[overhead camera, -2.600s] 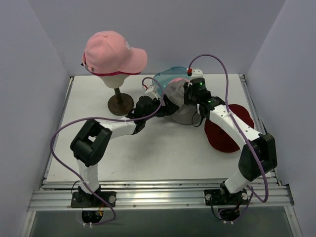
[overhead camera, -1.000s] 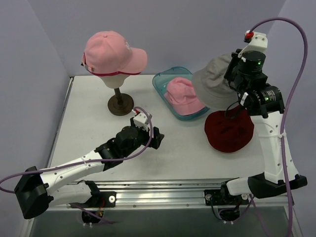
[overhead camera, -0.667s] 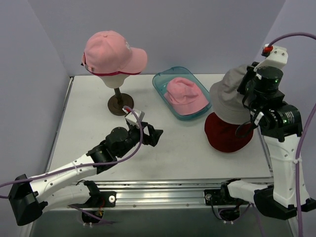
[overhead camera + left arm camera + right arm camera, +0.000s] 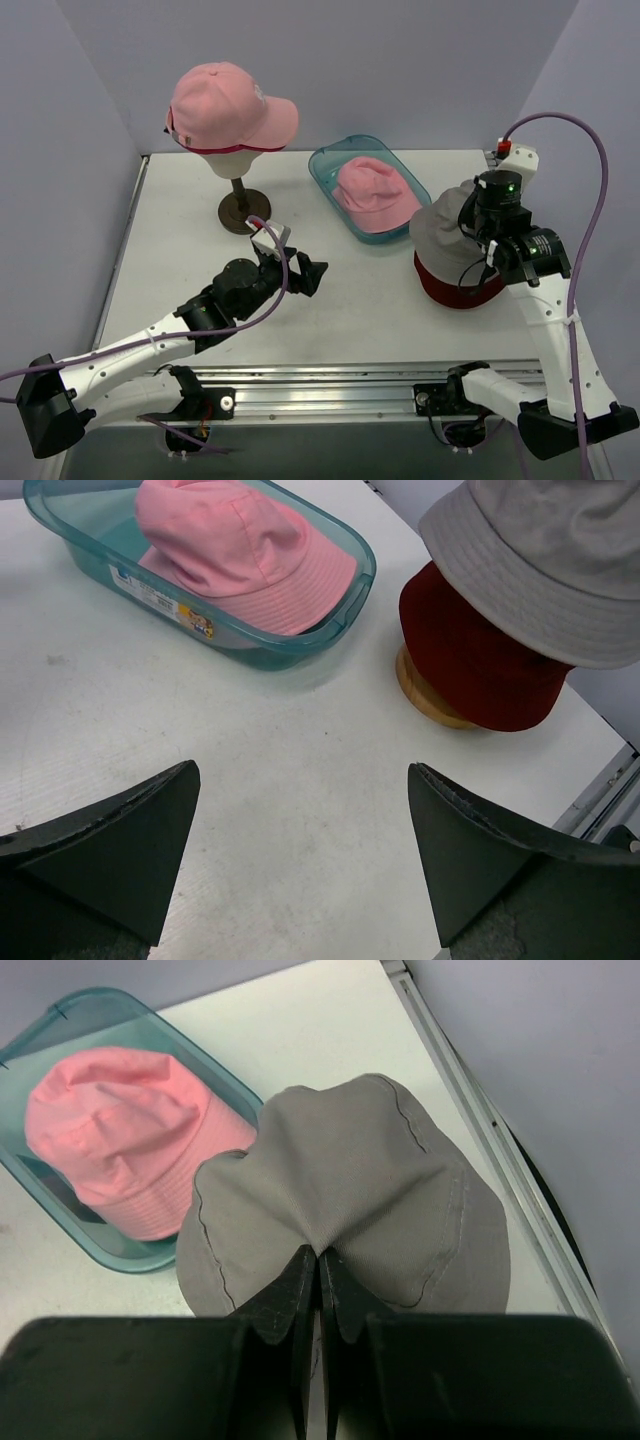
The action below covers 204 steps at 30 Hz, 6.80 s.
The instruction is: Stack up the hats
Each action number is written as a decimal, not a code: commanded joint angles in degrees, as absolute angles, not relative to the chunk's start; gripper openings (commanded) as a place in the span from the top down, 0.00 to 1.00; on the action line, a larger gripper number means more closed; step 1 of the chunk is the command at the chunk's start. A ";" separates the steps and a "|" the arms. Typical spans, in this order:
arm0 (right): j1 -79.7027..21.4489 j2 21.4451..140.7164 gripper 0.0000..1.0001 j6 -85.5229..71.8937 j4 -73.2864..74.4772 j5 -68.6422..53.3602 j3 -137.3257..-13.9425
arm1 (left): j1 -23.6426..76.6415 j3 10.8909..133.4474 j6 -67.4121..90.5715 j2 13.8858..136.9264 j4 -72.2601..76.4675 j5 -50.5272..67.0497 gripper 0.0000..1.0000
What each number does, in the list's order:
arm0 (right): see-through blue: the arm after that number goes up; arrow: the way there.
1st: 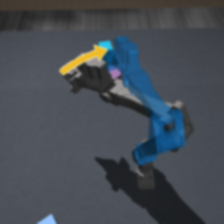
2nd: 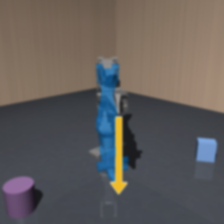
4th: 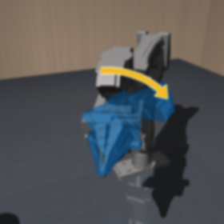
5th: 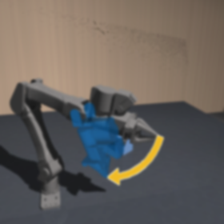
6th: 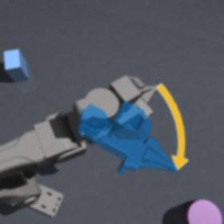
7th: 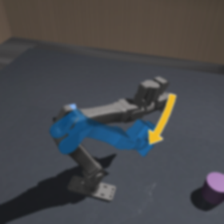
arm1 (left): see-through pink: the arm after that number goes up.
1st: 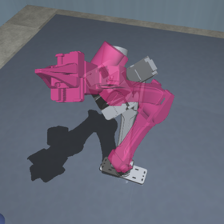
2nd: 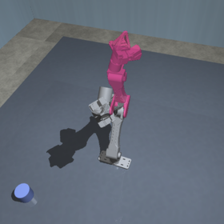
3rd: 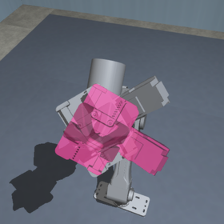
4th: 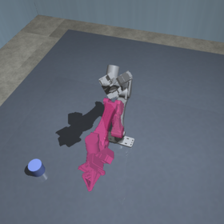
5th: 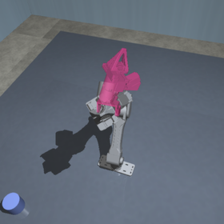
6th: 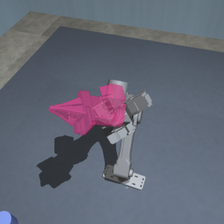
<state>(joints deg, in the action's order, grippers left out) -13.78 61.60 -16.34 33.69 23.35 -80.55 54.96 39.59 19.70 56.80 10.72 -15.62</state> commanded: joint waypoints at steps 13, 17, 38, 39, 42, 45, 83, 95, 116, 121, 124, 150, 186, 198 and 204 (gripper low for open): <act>-9.58 59.77 1.00 -18.90 28.22 29.35 -73.22 | 54.75 39.55 18.54 55.28 11.69 -17.93 0.06; -7.57 56.88 1.00 -18.98 25.41 28.49 -67.35 | 54.75 39.55 18.63 55.46 11.95 -17.32 0.06; -3.78 55.19 0.37 -22.94 23.55 21.97 -68.99 | 55.11 63.17 24.17 74.78 5.89 -1.94 0.05; -2.82 55.20 0.32 -23.20 23.38 22.06 -69.17 | 55.46 65.02 24.43 76.62 5.98 -0.72 0.05; -0.28 56.07 0.20 -23.20 23.47 21.27 -70.92 | 55.72 71.27 26.54 85.22 7.11 0.70 0.04; 4.56 58.09 0.17 -23.03 24.52 16.38 -73.99 | 55.81 75.74 28.73 90.25 9.57 4.74 0.00; 16.96 49.57 0.19 -25.75 14.41 -12.39 -48.87 | 56.16 69.62 30.33 92.56 16.20 1.42 0.07; 16.61 51.06 0.16 -25.05 16.26 -9.15 -51.14 | 55.99 63.90 26.72 74.98 4.41 -7.20 0.04; 16.26 58.19 0.05 -25.66 6.68 -18.10 -46.33 | 53.79 51.77 14.59 61.88 3.51 -17.84 0.03; 12.32 54.24 0.06 -26.28 6.76 -17.14 -41.40 | 53.88 48.87 14.50 58.10 4.92 -18.81 0.03; 8.63 52.74 0.06 -26.63 8.26 -14.60 -40.78 | 53.79 47.99 14.50 57.13 5.19 -19.25 0.03; -31.89 58.44 0.09 -37.35 -1.47 2.37 -43.94 | 42.54 39.03 34.63 54.32 5.71 6.24 0.02; -0.26 36.56 0.61 -46.94 -17.31 -36.65 -21.20 | 34.45 23.30 46.32 60.11 31.89 16.43 0.19; -0.26 43.68 0.60 -49.66 -30.84 -36.39 -12.22 | 34.37 22.59 47.11 64.77 37.00 17.14 0.28; -0.26 45.43 0.60 -49.83 -33.83 -36.74 -11.25 | 34.37 22.68 46.76 65.83 37.62 16.88 0.34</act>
